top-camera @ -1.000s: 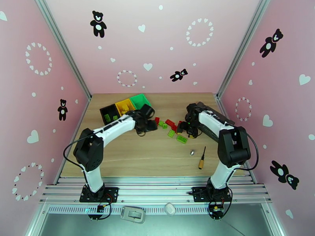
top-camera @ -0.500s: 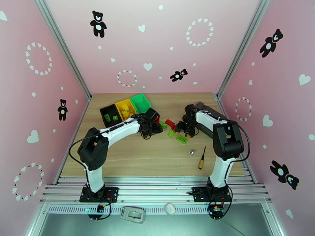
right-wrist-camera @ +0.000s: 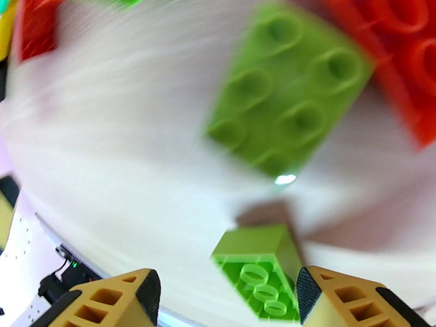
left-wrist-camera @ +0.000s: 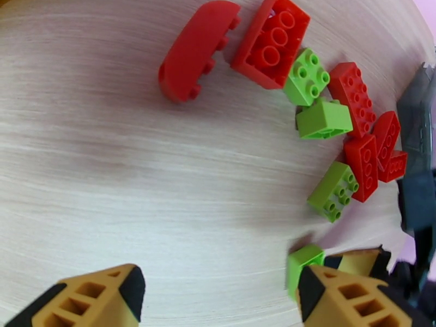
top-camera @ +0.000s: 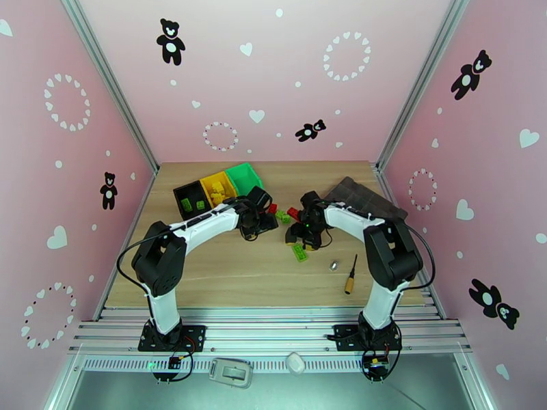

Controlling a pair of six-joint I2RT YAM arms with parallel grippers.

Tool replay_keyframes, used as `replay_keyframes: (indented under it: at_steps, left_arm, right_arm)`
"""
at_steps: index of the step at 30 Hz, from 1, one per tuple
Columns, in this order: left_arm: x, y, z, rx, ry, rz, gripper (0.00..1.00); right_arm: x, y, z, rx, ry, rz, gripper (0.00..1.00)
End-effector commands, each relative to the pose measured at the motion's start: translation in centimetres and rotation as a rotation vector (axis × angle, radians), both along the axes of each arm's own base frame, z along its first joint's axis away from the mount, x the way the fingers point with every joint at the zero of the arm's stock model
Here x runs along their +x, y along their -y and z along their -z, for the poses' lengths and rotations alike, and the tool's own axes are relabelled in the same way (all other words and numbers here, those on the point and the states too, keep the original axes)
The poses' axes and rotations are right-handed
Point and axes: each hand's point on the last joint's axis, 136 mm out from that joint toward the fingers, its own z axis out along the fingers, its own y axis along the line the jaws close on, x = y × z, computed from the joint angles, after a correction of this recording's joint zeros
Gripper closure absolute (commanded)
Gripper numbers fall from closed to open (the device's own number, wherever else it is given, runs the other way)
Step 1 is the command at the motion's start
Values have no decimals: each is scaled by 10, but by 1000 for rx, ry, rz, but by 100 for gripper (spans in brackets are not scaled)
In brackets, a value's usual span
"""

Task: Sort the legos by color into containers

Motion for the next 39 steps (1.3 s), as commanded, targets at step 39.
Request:
replay_keyframes:
  at_steps: [39]
  left_arm:
    - [-68,109,84,408,-161,405,50]
  right_arm:
    - [-82,131,-65,-184,91,265,32]
